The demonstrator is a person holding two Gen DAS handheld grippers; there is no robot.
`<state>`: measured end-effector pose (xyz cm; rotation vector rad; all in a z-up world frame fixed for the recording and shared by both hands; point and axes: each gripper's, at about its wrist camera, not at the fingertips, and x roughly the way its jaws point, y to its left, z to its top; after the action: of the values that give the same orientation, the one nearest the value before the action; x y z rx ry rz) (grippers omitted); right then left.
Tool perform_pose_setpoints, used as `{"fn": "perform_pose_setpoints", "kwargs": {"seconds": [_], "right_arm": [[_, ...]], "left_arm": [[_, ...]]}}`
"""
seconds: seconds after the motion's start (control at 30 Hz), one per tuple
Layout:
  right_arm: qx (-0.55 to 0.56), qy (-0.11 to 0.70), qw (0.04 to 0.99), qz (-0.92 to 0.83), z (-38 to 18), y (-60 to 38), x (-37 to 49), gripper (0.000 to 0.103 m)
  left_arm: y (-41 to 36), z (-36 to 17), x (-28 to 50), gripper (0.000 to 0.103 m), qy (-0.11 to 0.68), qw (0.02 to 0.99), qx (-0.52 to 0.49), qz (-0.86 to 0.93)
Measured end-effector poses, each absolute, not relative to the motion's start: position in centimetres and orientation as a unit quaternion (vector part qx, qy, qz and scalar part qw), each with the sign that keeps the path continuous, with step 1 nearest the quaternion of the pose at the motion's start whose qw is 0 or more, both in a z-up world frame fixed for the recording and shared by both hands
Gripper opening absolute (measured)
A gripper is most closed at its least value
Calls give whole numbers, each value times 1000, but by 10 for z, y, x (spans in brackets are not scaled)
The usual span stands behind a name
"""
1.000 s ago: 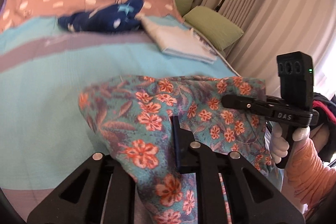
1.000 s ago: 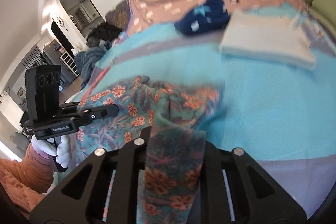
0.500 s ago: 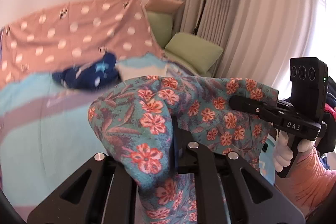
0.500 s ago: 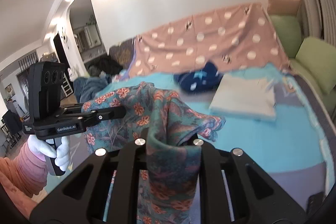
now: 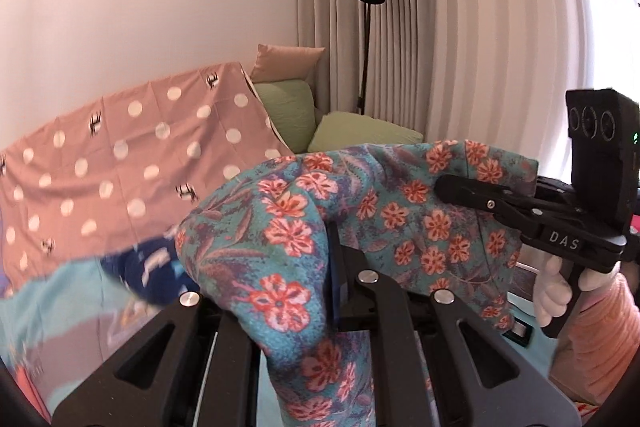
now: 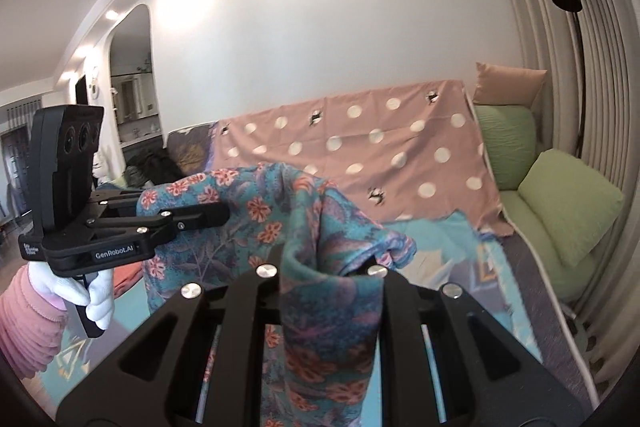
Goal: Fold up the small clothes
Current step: 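Lift the folded shirt with both tools and carry it toward the white cloth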
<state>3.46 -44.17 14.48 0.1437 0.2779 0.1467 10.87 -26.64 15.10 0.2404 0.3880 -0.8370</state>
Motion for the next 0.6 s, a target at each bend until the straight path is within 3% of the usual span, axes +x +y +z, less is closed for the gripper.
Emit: {"fn": "perform_pose_setpoints", "kwargs": {"seconds": [0.23, 0.37, 0.43, 0.5, 0.53, 0.57, 0.6], "right_arm": [[98, 156, 982, 45, 138, -496, 123, 13], [111, 180, 977, 29, 110, -519, 177, 13], [114, 195, 974, 18, 91, -525, 203, 15], [107, 217, 970, -12, 62, -533, 242, 36], [102, 239, 965, -39, 45, -538, 261, 63], [95, 277, 953, -82, 22, -542, 283, 69], [82, 327, 931, -137, -11, -547, 304, 66]], "left_arm": [[-316, 155, 186, 11, 197, 888, 128, -396], [-341, 132, 243, 11, 221, 884, 125, -393], [-353, 114, 270, 16, 229, 885, 129, -384], [-368, 82, 306, 32, 241, 891, 143, -358], [-374, 63, 324, 43, 255, 892, 151, -341], [-375, 40, 343, 44, 279, 890, 159, -323], [-377, 9, 364, 44, 325, 882, 166, -300]]}}
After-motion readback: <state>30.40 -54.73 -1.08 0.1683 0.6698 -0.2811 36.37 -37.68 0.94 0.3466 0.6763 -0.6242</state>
